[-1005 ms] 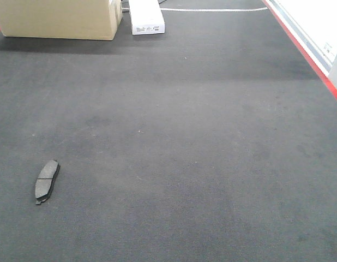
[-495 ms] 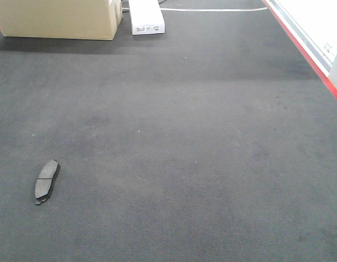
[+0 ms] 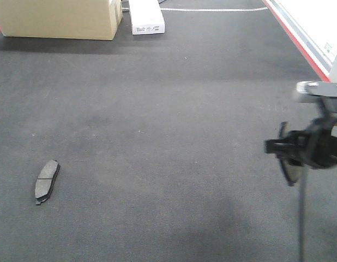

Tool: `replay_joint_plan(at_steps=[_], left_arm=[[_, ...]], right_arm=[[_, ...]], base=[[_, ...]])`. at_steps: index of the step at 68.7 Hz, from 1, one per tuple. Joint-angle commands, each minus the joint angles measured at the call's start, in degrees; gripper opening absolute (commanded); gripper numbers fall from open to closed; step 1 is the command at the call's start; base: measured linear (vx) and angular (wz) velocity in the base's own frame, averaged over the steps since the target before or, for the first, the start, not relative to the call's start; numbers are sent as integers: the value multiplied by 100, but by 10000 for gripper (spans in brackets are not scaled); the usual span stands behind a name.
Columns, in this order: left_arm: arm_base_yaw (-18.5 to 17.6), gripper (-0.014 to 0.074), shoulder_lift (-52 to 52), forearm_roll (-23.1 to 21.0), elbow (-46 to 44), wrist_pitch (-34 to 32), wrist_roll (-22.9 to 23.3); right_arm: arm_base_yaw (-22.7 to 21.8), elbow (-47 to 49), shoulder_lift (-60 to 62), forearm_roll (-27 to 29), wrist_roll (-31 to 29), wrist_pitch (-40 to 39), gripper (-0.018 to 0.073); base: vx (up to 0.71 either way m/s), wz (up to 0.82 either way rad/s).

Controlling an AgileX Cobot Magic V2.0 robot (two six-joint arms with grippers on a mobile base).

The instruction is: Move and align brake pads A on conveyor

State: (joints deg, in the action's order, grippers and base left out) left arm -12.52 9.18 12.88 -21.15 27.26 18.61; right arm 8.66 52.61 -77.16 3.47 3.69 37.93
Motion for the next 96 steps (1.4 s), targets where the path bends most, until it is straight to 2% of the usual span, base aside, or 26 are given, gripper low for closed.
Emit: replay_joint_plan(at_steps=[1,20,28,35,49,57,64,77,96], left_arm=[[-31,534,64,4,-145,-395,-3],[-31,534,64,4,-145,-395,-3],[-31,534,64,4,-145,-395,-3],[-31,534,64,4,-145,-395,-3],[-31,534,64,4,-145,-395,-3],[-31,534,64,4,-145,-395,-3],[-31,534,64,4,-145,-395,-3],[-31,534,64,4,-145,-395,-3],[-31,534,64,4,-145,-395,-3]], right_arm=[[16,515,-520,0,10,-27,8],[16,1315,-2021,-45,-29,263,19],[16,1589,-2407,-45,-29,351,52],[16,1823,-2693,-50,-24,473,119],[16,2010,-2875,-255,-24,693,360],[16,2024,-2738,-468,-24,770,474],[16,2024,-2441,-633,-4,799,525],[16,2006,-1482,-779,-4,776,528],[16,2004,141,-805,-369,805,527]], base=[[0,0],[0,0],[0,0],[0,0],[0,0],[0,0],[0,0],[0,0],[0,0]])
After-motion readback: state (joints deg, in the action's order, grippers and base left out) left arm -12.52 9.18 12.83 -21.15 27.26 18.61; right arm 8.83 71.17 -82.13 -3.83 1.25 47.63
